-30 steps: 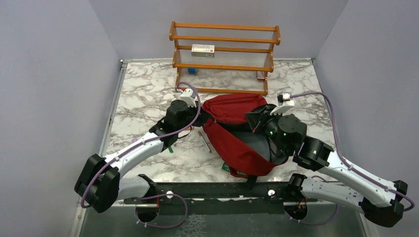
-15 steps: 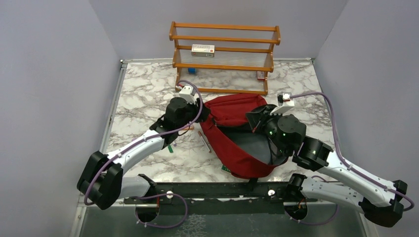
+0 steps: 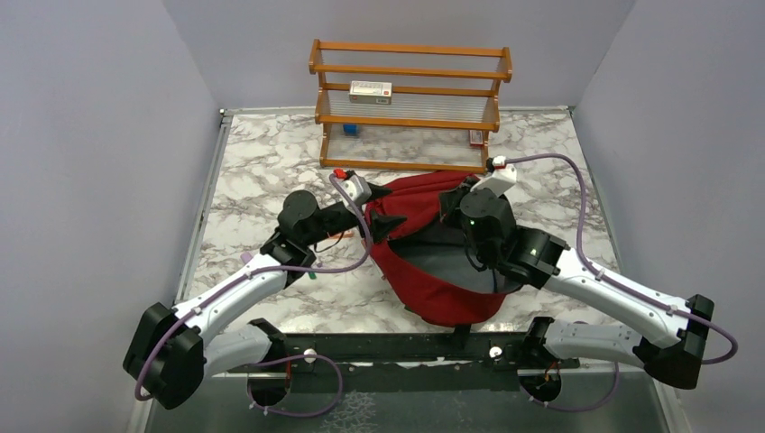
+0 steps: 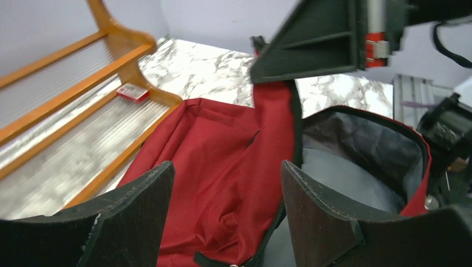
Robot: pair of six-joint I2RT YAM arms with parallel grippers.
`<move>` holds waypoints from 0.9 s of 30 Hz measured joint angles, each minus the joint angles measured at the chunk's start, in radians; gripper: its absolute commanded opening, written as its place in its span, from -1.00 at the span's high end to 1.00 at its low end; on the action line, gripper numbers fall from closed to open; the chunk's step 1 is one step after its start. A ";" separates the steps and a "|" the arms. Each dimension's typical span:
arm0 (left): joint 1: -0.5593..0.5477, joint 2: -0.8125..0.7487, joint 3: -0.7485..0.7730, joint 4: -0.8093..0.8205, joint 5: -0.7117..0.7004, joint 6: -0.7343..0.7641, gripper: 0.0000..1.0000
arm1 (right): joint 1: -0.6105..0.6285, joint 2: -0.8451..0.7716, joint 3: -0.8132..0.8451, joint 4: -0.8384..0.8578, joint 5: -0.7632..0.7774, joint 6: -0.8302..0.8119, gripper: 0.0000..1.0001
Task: Pack the student bag
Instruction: Unzip the student bag at the center of the board.
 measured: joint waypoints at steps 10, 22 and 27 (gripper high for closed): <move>-0.069 0.040 -0.011 0.050 0.089 0.166 -0.72 | -0.093 0.086 0.030 0.001 -0.058 0.033 0.75; -0.190 0.136 -0.010 0.053 -0.124 0.241 -0.82 | -0.140 0.115 0.032 0.039 -0.182 0.050 0.73; -0.224 0.184 0.013 0.052 -0.261 0.257 -0.63 | -0.144 0.115 0.033 0.043 -0.210 0.050 0.72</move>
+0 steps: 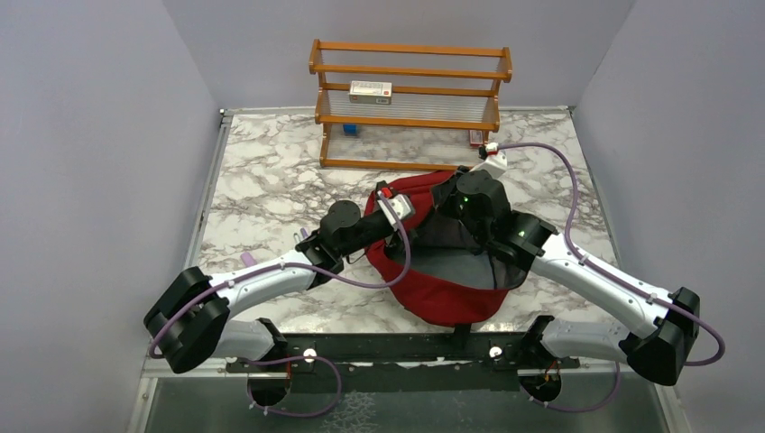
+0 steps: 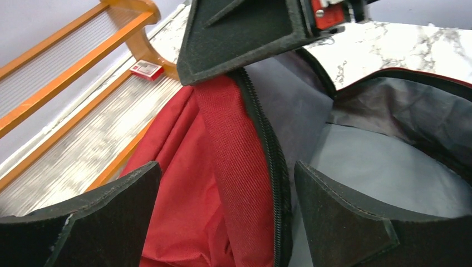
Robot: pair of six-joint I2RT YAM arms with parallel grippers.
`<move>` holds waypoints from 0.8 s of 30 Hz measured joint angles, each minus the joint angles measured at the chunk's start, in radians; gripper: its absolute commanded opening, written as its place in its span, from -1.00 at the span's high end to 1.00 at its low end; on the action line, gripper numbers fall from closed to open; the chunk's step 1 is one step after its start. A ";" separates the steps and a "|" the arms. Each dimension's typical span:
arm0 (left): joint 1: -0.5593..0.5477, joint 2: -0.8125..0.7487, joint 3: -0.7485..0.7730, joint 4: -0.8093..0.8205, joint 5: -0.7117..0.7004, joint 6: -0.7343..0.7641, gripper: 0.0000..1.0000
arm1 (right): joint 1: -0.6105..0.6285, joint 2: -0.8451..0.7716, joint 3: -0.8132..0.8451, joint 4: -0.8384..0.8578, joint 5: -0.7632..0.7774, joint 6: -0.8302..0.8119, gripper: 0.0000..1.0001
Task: Pack the student bag
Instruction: Unzip the student bag at the center of the board, then pick up the student bag at the center of the board.
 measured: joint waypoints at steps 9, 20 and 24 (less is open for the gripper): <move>-0.024 0.027 0.032 -0.024 -0.122 -0.002 0.55 | 0.000 -0.038 -0.008 0.002 -0.016 -0.001 0.29; -0.025 0.074 0.063 -0.056 -0.265 -0.073 0.91 | 0.000 -0.281 -0.086 -0.254 0.005 0.161 -0.17; -0.025 0.101 0.094 -0.058 -0.276 -0.103 0.91 | 0.000 -0.317 -0.057 -0.513 0.006 0.335 -0.32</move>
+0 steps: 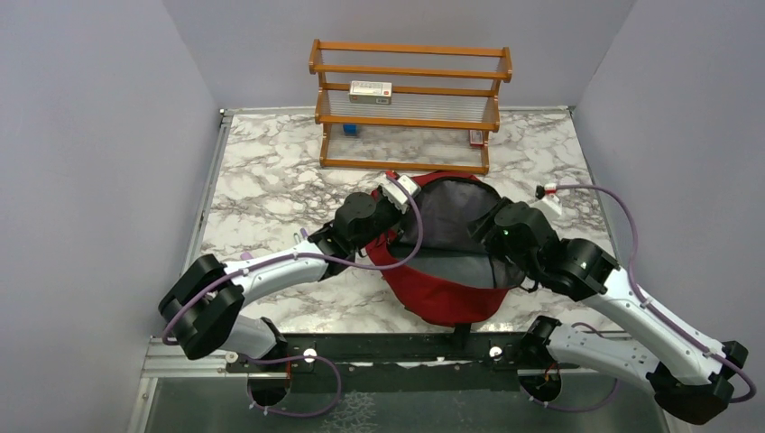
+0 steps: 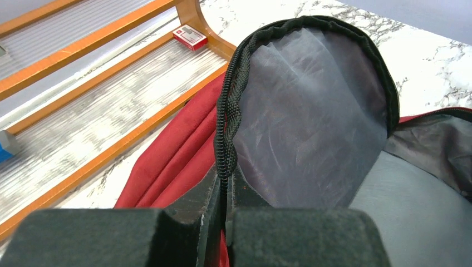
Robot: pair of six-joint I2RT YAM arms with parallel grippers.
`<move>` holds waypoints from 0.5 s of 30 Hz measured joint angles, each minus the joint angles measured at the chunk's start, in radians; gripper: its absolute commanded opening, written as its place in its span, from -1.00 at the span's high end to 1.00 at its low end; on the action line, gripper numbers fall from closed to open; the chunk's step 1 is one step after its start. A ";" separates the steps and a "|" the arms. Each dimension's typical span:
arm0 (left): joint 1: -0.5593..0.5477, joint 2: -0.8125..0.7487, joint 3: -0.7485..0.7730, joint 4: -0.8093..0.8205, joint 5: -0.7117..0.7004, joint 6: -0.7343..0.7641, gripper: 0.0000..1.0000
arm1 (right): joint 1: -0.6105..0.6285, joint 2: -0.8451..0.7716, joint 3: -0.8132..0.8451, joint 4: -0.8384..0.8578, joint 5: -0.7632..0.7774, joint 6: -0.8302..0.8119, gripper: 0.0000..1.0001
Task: Pack the student bag
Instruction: Pick up the student bag at the center of the board.
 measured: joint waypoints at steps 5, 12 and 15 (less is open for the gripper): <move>0.000 0.021 0.018 0.000 0.000 -0.029 0.93 | 0.000 0.029 0.070 -0.309 -0.046 0.213 -0.40; 0.000 0.029 0.026 -0.001 0.000 -0.040 0.93 | 0.000 0.053 0.050 -0.525 -0.167 0.333 -0.54; 0.000 0.031 0.031 0.000 0.000 -0.039 0.93 | 0.000 0.053 0.014 -0.561 -0.225 0.360 -0.56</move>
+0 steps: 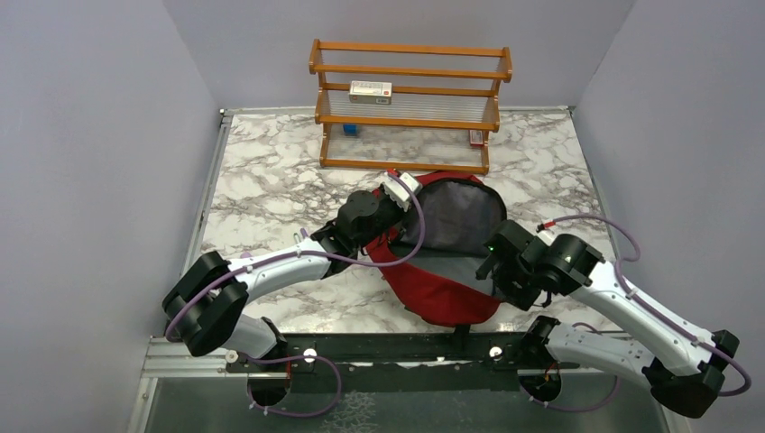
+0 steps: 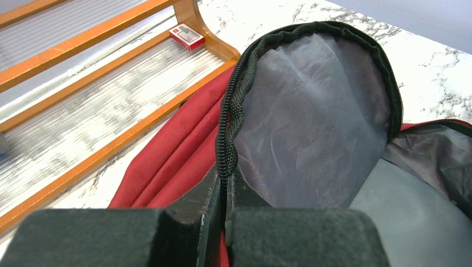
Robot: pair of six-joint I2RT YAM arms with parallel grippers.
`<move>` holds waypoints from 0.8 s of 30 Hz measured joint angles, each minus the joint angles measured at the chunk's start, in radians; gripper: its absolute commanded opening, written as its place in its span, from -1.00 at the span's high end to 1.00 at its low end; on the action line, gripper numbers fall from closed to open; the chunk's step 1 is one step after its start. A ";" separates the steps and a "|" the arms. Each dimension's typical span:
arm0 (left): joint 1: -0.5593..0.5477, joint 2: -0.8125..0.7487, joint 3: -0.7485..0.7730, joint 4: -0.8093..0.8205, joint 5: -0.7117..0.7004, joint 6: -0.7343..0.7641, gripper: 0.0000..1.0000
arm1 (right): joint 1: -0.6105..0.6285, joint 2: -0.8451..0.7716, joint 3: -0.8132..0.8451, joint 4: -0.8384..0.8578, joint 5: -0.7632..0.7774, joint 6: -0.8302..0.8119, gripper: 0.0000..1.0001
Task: Pack the student bag
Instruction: Pick up the student bag at the center of the board.
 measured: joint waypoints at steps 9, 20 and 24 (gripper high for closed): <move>0.000 0.020 0.000 0.000 0.000 -0.001 0.93 | 0.000 0.056 -0.059 0.002 -0.098 0.039 -0.55; 0.000 0.036 0.023 0.000 0.001 -0.018 0.94 | 0.000 -0.005 0.018 -0.021 -0.108 0.070 -0.55; 0.000 0.039 0.032 -0.001 0.000 -0.021 0.93 | 0.000 -0.020 0.026 -0.029 -0.110 0.070 -0.56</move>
